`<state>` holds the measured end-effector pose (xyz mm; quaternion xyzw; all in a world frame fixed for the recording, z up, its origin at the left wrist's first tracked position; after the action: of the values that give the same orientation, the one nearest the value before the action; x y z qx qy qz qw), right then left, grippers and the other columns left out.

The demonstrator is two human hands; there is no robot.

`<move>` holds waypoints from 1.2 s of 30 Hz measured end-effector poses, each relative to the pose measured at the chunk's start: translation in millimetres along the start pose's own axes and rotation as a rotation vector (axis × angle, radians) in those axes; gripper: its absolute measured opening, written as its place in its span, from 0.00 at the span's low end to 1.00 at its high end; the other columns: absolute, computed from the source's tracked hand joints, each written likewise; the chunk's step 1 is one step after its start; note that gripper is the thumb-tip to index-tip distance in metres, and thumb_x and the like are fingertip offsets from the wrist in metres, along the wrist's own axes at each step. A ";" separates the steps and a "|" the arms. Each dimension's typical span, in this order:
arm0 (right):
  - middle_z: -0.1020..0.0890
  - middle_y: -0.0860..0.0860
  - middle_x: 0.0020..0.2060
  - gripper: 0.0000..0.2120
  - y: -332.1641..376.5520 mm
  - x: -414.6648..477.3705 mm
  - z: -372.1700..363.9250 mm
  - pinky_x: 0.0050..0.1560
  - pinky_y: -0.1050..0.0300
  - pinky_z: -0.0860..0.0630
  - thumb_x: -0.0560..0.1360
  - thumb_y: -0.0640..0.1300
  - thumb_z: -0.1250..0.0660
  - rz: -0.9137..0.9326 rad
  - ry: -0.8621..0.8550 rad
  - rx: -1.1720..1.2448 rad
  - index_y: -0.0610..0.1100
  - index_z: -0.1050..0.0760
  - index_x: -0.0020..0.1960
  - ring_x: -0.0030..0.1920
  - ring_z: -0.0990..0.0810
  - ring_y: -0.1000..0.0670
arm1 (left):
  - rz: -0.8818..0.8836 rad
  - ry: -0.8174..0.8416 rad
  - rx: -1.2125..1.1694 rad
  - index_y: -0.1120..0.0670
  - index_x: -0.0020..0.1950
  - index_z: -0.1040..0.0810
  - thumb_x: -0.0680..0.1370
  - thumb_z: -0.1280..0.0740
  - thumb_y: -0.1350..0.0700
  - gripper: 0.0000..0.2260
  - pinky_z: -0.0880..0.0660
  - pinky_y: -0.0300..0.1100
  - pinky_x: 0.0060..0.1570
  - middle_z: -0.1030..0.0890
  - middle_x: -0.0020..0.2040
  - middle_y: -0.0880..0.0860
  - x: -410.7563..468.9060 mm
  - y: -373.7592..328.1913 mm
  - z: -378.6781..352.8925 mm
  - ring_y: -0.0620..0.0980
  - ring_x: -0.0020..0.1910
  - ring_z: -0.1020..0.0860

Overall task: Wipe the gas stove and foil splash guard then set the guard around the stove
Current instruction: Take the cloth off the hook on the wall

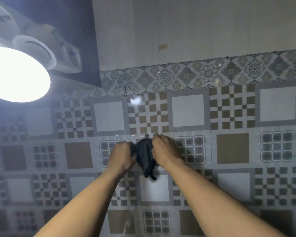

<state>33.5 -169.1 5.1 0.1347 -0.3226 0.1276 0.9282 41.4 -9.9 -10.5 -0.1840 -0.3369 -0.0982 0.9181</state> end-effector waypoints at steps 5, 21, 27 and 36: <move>0.20 0.43 0.47 0.02 -6.7 -3.2 6.7 0.46 0.49 0.20 0.76 0.36 0.33 -0.101 0.063 0.151 0.41 0.25 0.48 0.47 0.20 0.42 | 0.066 0.040 -0.193 0.50 0.49 0.19 0.74 0.32 0.56 0.06 0.22 0.46 0.44 0.18 0.44 0.49 1.4 -3.1 17.8 0.50 0.45 0.19; 0.17 0.46 0.40 0.01 -73.7 -103.4 90.5 0.42 0.59 0.22 0.74 0.39 0.30 -0.313 0.362 0.781 0.41 0.21 0.43 0.41 0.18 0.48 | 0.104 0.427 -0.223 0.46 0.47 0.18 0.75 0.28 0.61 0.09 0.26 0.38 0.39 0.18 0.45 0.48 -48.9 -106.1 88.0 0.49 0.46 0.21; 0.15 0.38 0.50 0.10 -107.8 -162.2 135.0 0.44 0.46 0.16 0.75 0.38 0.31 -0.491 0.460 0.864 0.35 0.21 0.55 0.47 0.14 0.42 | 0.466 0.670 -0.374 0.62 0.54 0.16 0.76 0.27 0.56 0.11 0.22 0.42 0.41 0.14 0.43 0.54 -103.9 -152.6 79.8 0.50 0.40 0.17; 0.17 0.40 0.45 0.03 -135.6 -227.3 177.3 0.48 0.46 0.17 0.78 0.39 0.34 -0.373 0.442 0.750 0.40 0.24 0.50 0.47 0.16 0.43 | 0.623 0.637 -0.729 0.64 0.51 0.20 0.81 0.34 0.60 0.07 0.18 0.45 0.48 0.16 0.41 0.56 -161.0 -265.9 54.1 0.51 0.38 0.18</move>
<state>-195.3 -388.3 -27.6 0.4859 -0.0195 0.0920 0.8689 -192.4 -221.7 -5.5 -0.5405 0.0818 0.0168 0.8372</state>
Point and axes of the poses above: each hand's wrist, its own x-axis towards the middle knuckle, its own z-axis out of the back of the hand, y = z × x, the point moved 2 cm from there along x, towards the middle knuckle
